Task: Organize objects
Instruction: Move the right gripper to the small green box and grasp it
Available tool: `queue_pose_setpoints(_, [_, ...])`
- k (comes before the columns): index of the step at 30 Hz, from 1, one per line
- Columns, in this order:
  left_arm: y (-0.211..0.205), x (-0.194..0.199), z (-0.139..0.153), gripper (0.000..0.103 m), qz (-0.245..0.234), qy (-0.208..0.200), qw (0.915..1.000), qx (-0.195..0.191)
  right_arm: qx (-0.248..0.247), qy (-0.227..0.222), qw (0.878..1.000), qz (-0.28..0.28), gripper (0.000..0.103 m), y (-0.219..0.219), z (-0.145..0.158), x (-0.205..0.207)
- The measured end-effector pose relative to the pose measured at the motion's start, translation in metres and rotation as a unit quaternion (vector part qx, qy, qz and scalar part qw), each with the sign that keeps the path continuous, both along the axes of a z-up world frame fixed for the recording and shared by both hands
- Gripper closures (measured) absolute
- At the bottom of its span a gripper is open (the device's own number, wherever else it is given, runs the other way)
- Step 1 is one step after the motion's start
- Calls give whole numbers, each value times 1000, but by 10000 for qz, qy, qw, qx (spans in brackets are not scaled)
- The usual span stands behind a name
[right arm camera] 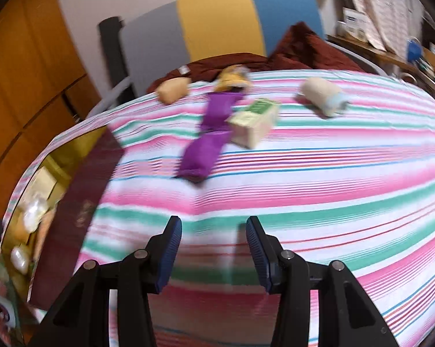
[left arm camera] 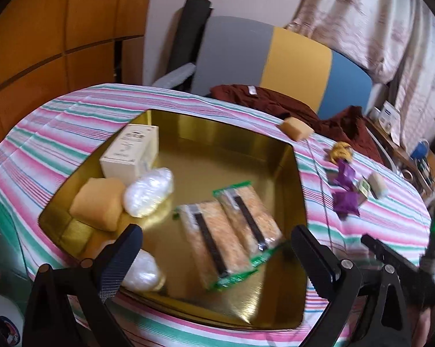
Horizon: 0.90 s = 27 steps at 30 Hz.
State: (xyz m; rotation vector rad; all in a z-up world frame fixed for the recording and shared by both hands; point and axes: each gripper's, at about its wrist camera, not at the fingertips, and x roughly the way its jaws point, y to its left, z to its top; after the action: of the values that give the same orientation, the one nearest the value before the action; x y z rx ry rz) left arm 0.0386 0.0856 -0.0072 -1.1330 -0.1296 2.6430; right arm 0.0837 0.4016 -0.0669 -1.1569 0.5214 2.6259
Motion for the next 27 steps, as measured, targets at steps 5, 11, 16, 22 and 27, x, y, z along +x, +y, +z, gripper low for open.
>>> queue_pose_setpoints(5, [21,11,0,0,-276,83,9994,-197,-169,99,9984,-526,56,42,2,-10])
queue_pose_setpoints(11, [30,22,-3,0,-383,13,9992,-130,-304,231,9963,-774,56,75,21,-48])
queue_pose_setpoints(16, [37,25,-4,0,-457,-64,9987,-203,-408,138,9967,-693,56,77,27,-92])
queue_pose_setpoints(22, [41,27,0,0,-465,-26,9984,-306,-69,-144,9984,-541,56,70,16,-119])
queue_pose_setpoints(27, [47,23,2,0,-484,-57,9984,-279,-249,-108,9984,-487,67,84,-1,-101])
